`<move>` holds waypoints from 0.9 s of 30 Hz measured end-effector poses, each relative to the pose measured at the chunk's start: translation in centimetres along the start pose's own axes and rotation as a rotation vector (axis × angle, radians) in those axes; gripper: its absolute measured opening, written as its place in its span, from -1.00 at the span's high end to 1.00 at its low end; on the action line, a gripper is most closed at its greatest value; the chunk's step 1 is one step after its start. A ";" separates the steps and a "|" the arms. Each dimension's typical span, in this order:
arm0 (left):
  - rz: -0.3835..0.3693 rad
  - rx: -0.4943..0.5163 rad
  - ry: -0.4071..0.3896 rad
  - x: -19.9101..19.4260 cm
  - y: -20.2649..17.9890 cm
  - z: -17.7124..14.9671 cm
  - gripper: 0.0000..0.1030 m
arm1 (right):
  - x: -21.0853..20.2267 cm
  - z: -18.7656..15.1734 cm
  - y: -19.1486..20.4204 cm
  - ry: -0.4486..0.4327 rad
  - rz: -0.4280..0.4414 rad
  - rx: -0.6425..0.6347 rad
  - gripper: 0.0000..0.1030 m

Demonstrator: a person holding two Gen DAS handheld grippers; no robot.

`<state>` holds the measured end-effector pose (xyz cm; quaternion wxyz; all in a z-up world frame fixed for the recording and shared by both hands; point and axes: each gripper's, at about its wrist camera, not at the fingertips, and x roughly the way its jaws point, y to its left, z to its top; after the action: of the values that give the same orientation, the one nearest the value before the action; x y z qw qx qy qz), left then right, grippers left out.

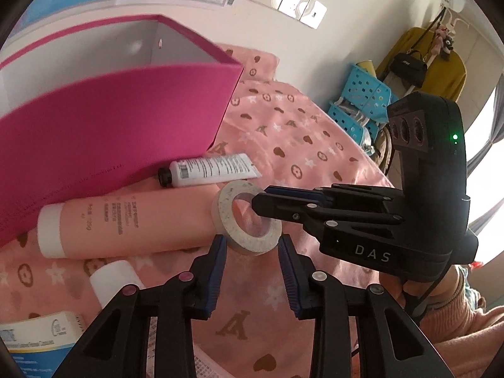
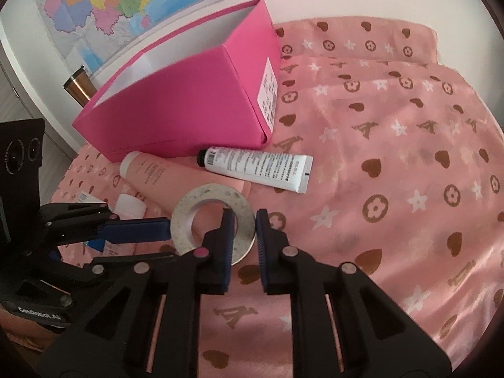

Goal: Organize rigid objects
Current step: 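Move the right gripper to the white tape roll and grasp its rim, then carry the tape roll into the magenta box and open the right gripper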

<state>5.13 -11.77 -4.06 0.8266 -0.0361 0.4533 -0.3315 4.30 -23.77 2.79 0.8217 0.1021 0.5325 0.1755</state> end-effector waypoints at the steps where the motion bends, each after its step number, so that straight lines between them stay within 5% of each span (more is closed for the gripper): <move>1: 0.002 0.004 -0.006 -0.2 -0.1 0.1 0.34 | -0.3 0.1 0.2 -0.007 -0.001 -0.004 0.70; 17: 0.085 0.089 -0.182 -6.4 -0.3 4.8 0.34 | -4.1 6.2 4.0 -0.163 0.008 -0.130 0.69; 27: 0.130 0.082 -0.213 -7.1 1.9 8.5 0.34 | -3.1 10.9 5.2 -0.198 0.006 -0.176 0.69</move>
<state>10.12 -8.19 5.40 0.8906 -0.0077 0.3504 -0.2899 12.16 -20.02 11.78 0.8756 0.0481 0.4309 0.2130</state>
